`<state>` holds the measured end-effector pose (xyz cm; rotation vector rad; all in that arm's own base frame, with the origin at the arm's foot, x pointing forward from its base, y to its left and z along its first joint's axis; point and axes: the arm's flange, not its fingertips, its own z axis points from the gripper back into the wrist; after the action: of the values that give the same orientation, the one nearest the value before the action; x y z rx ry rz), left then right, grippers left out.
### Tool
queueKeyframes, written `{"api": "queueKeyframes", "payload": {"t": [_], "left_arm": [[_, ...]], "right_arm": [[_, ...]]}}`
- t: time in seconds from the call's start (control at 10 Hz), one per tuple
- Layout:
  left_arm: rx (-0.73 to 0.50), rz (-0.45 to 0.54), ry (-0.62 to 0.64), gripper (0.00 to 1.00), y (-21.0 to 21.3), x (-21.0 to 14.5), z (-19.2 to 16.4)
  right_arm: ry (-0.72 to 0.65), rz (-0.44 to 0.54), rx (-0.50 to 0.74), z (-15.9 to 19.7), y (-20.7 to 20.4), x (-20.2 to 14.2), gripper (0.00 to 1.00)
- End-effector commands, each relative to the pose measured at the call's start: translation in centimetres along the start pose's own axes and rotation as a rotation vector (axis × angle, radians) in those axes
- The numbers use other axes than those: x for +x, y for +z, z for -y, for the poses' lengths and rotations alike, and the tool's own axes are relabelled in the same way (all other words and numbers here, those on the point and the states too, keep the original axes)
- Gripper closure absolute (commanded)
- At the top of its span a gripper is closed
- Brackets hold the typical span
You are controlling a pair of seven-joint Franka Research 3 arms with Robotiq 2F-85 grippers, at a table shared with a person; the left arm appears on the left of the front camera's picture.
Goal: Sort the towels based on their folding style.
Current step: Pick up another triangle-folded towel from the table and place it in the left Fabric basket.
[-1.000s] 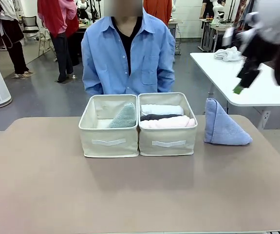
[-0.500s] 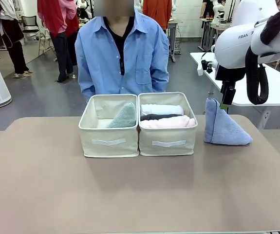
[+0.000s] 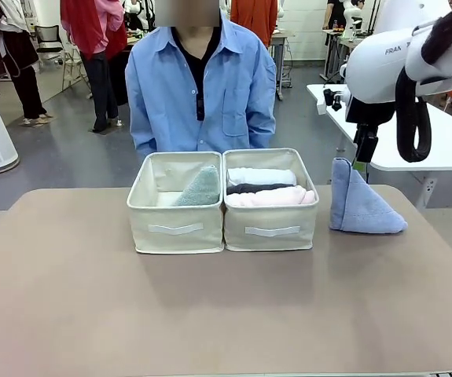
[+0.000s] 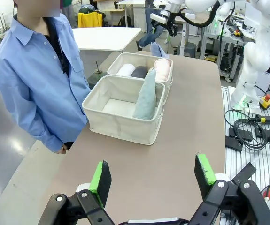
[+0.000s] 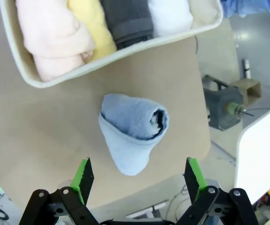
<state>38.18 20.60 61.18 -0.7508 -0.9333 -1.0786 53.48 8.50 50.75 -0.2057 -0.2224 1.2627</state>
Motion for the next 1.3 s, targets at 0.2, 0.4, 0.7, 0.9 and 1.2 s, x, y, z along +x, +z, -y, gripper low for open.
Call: {"api": "queueKeyframes", "payload": {"t": [0.2,0.4,0.7,0.9,1.2], "left_arm": [[0.001,0.011,-0.03,0.07,0.0,-0.2,0.2],[0.001,0.011,-0.03,0.07,0.0,-0.2,0.2],[0.001,0.011,-0.03,0.07,0.0,-0.2,0.2],[0.001,0.011,-0.03,0.07,0.0,-0.2,0.2],[0.001,0.011,-0.03,0.07,0.0,-0.2,0.2]], "right_arm": [[-0.068,-0.091,0.156,5.5,-1.9,2.2,0.0],[-0.054,-0.104,0.226,6.5,-2.9,2.2,0.0],[-0.044,-0.068,0.327,7.0,-4.9,2.0,0.0],[-0.031,-0.023,0.343,7.2,-6.0,1.5,0.0],[0.033,0.029,0.355,7.4,-8.2,0.6,0.0]]}}
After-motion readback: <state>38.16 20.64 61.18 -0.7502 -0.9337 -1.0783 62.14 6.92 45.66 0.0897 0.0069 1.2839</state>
